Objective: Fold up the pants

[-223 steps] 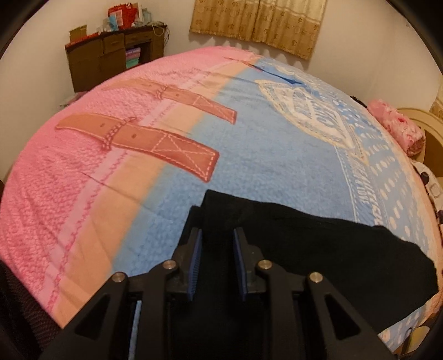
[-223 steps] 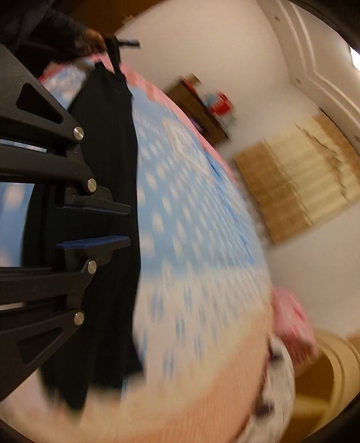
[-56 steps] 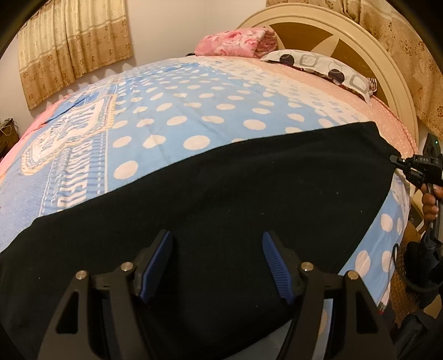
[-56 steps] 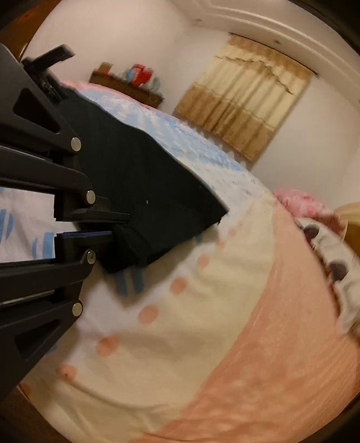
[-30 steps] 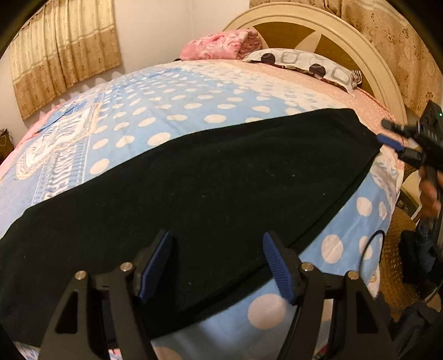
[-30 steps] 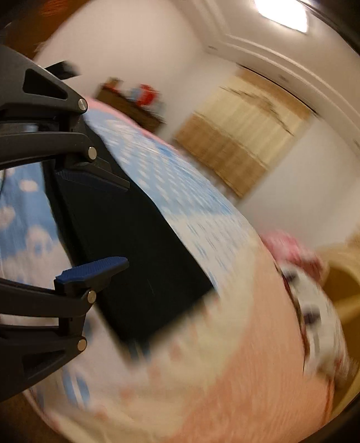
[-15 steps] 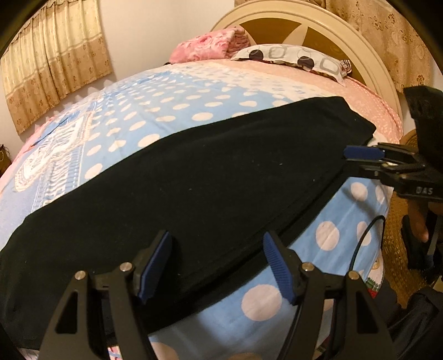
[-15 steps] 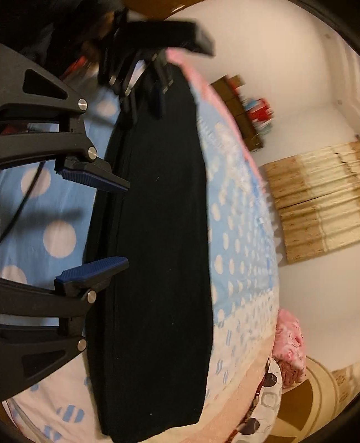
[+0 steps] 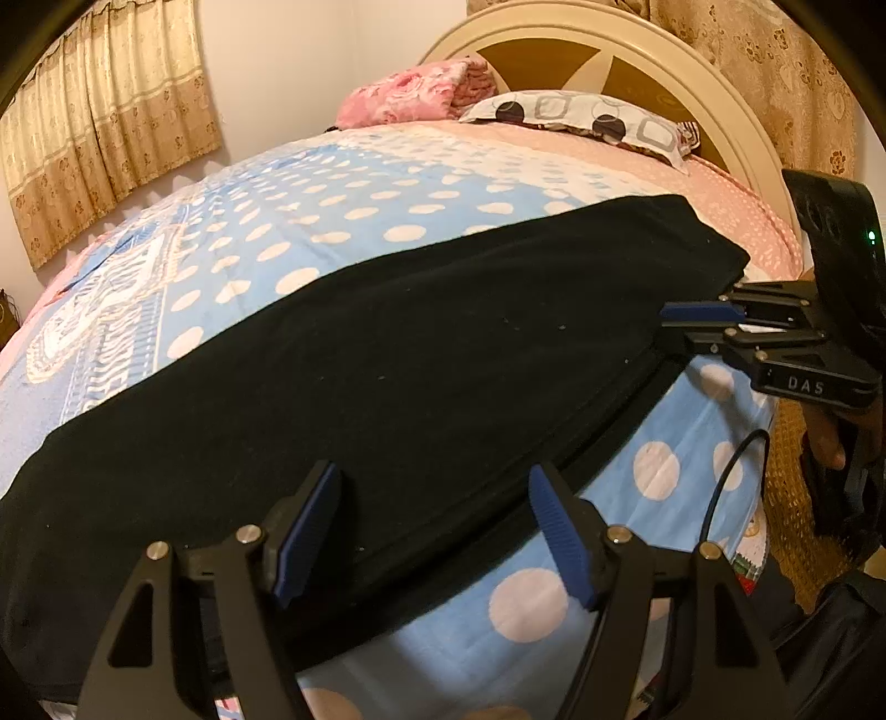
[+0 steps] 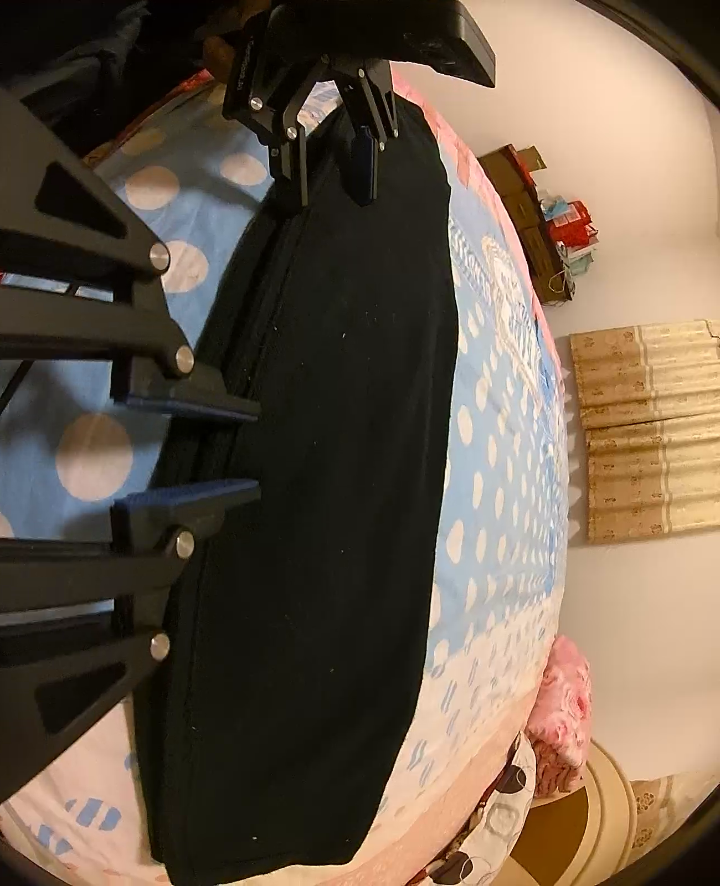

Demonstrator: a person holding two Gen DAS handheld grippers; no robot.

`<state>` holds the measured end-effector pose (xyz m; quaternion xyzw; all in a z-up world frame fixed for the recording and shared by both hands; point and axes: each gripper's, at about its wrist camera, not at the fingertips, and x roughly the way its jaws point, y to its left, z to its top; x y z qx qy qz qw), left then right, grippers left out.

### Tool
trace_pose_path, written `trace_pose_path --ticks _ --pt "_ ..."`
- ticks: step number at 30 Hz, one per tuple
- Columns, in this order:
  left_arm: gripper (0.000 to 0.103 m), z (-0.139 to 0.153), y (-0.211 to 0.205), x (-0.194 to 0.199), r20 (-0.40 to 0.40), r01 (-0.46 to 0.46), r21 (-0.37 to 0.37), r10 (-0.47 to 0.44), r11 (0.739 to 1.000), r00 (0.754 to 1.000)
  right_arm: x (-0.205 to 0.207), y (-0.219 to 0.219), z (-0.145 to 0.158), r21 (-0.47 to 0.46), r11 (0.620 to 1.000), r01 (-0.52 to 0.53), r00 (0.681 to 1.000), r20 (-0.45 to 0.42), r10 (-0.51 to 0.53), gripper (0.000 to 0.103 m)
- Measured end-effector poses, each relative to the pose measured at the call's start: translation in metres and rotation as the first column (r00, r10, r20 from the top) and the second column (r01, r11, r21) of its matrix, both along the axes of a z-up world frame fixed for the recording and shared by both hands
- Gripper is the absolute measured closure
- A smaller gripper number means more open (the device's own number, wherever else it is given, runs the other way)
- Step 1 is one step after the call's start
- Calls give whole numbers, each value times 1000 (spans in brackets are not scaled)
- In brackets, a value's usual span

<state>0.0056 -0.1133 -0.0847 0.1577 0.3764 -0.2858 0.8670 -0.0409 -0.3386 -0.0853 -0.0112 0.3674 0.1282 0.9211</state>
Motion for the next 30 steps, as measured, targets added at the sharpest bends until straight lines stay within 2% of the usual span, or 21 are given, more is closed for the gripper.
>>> trace_pose_path --ticks 3,6,7,8,11,15,20,26,29,30 --pt "30 2 2 2 -11 -10 -7 10 1000 1000 -2 3 3 -21 1000 -20 1000 3 20 81" --pt "30 2 8 5 -22 -17 -19 17 1000 1000 -6 6 6 1 998 -66 998 5 66 79" --pt "30 1 8 6 -20 -17 -19 16 1000 1000 -7 9 7 -13 997 -73 997 11 74 74" --pt "30 1 8 6 -19 -16 -17 16 1000 1000 -8 13 7 -36 996 -80 997 14 81 73" --pt "30 1 8 6 -21 -15 -18 15 1000 1000 -5 23 3 -69 992 -106 994 10 107 73" --pt "30 1 9 7 -22 -14 -20 13 1000 1000 -3 39 -1 -184 974 -133 990 22 139 73" --pt "30 2 11 7 -28 -15 -26 14 1000 1000 -2 52 -2 -277 950 -146 986 32 161 73" --pt "30 2 11 8 -37 -19 -35 17 999 999 -8 57 -5 -333 916 -224 969 29 247 74" --pt "30 2 12 8 -36 -18 -33 17 999 999 -1 52 -2 -280 933 -226 972 7 237 79" --pt "30 3 12 8 -37 -19 -34 17 999 999 0 52 -2 -275 935 -225 972 7 236 85"
